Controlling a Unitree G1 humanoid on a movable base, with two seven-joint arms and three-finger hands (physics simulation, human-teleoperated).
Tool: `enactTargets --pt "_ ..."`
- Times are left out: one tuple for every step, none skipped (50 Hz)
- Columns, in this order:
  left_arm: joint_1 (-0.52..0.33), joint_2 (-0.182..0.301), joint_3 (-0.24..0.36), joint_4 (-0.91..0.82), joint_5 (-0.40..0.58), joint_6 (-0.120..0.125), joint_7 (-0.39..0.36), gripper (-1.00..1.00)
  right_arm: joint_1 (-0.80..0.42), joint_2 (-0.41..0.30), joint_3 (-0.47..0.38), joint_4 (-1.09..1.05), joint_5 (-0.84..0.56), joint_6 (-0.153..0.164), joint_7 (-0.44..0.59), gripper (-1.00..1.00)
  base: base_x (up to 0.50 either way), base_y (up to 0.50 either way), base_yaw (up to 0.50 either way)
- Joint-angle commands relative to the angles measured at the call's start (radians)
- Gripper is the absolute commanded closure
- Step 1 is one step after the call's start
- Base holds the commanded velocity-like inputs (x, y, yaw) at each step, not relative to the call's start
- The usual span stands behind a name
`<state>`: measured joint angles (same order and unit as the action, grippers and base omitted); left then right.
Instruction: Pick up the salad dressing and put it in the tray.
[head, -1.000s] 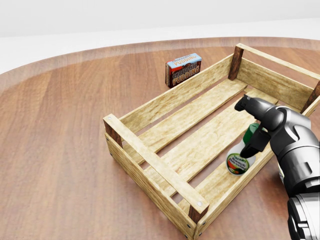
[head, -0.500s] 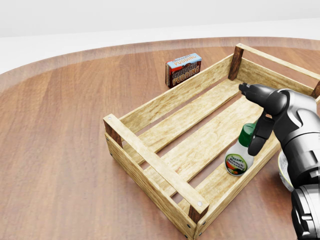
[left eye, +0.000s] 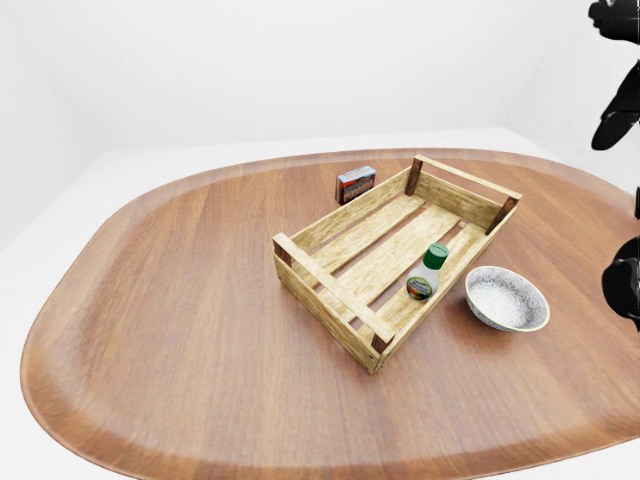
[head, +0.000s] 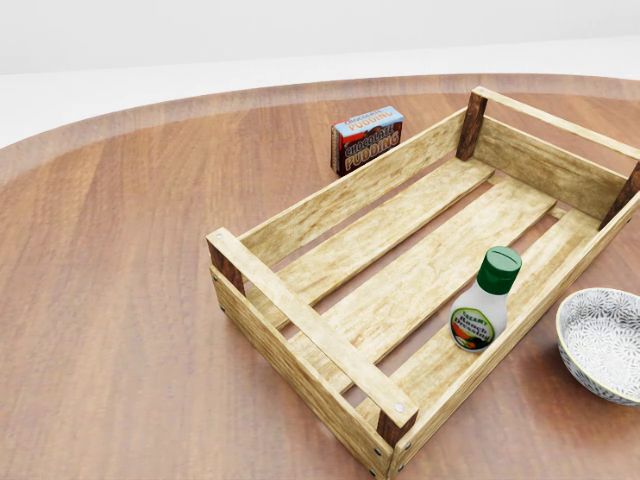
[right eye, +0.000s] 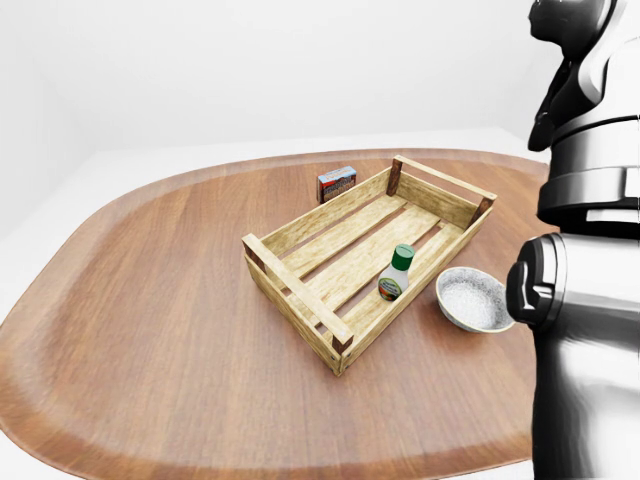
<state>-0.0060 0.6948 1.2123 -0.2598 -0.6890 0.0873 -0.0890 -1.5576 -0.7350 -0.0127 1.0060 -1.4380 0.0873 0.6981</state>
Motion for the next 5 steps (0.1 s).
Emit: enactTargets --pt "0.0 -0.004 -0.004 -0.011 -0.004 0.0 0.001 -1.0 0.005 -0.063 -0.111 -0.244 -0.084 0.0 0.0 -1.0 0.0 0.0 0.0" --pt "-0.001 -0.006 -0.007 -0.013 -0.003 0.0 0.002 -1.0 0.027 -0.058 -0.118 -0.285 -0.074 0.0 0.0 -1.0 0.0 0.0 0.0" --pt "-0.001 -0.01 -0.012 -0.016 0.001 0.0 0.002 -1.0 0.052 -0.051 -0.123 -0.329 -0.065 0.0 0.0 -1.0 0.0 0.0 0.0" --pt "-0.001 -0.012 -0.014 -0.019 0.0 0.0 0.003 -1.0 0.076 -0.049 -0.123 -0.364 -0.063 0.0 0.0 -1.0 0.0 0.0 0.0" --pt "0.0 -0.014 -0.015 -0.025 0.001 0.0 0.001 -1.0 0.115 -0.028 -0.139 -0.43 -0.045 0.0 0.0 -1.0 0.0 0.0 0.0"
